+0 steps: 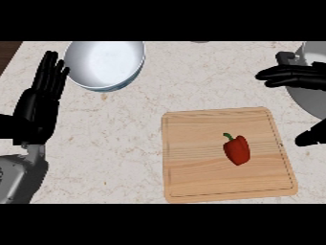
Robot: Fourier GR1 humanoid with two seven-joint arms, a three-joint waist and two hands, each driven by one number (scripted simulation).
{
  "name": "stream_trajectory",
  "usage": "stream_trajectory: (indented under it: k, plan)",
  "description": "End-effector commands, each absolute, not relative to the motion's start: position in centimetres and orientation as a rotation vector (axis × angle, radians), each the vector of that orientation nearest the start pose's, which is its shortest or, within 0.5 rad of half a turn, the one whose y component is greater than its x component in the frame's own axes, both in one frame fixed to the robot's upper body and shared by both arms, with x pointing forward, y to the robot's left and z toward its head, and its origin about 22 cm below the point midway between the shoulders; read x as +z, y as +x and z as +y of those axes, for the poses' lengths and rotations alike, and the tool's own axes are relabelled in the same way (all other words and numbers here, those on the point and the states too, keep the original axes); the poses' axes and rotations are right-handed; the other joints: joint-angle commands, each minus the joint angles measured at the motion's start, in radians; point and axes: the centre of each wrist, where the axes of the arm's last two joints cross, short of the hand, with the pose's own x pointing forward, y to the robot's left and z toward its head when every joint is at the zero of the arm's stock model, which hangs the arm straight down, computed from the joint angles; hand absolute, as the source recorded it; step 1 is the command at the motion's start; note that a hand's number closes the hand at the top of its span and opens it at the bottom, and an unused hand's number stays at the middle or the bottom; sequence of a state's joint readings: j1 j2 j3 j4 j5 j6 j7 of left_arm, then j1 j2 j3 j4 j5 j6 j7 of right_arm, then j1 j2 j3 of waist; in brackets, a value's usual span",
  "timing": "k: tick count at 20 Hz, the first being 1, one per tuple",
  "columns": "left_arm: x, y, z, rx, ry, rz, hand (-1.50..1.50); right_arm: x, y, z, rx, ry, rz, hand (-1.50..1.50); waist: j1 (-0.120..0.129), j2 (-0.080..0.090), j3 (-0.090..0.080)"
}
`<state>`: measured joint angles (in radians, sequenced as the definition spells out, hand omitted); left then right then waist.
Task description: Pick the bell pepper from the cutting board and place it in the pot
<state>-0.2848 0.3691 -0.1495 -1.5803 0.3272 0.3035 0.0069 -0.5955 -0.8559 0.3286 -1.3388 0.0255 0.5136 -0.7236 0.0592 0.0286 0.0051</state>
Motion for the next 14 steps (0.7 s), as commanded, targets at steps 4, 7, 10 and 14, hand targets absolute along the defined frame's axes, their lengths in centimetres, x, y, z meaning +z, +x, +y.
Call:
stream_trajectory:
  k: [4, 7, 10, 14]
  plan:
    - [9.2, 30.9, 25.4, 0.031, 0.053, -1.773, 0.00, 16.4, 35.5, -31.4, 1.890, 0.295, -1.786, -1.50, -0.012, -0.012, -0.004]
    - [8.8, 30.9, 26.4, 0.019, 0.082, -1.790, 0.00, 15.3, 36.4, -31.6, 1.934, 0.264, -1.739, -1.50, -0.023, -0.017, -0.004]
    - [8.0, 32.0, 25.7, 0.039, 0.087, -1.764, 0.00, 13.7, 36.7, -30.9, 2.015, 0.249, -1.668, -1.50, -0.035, -0.017, -0.005]
    - [7.8, 30.4, 27.1, 0.043, 0.090, -1.768, 0.00, 12.5, 37.6, -27.7, 2.041, 0.197, -1.599, -1.50, -0.038, -0.025, -0.005]
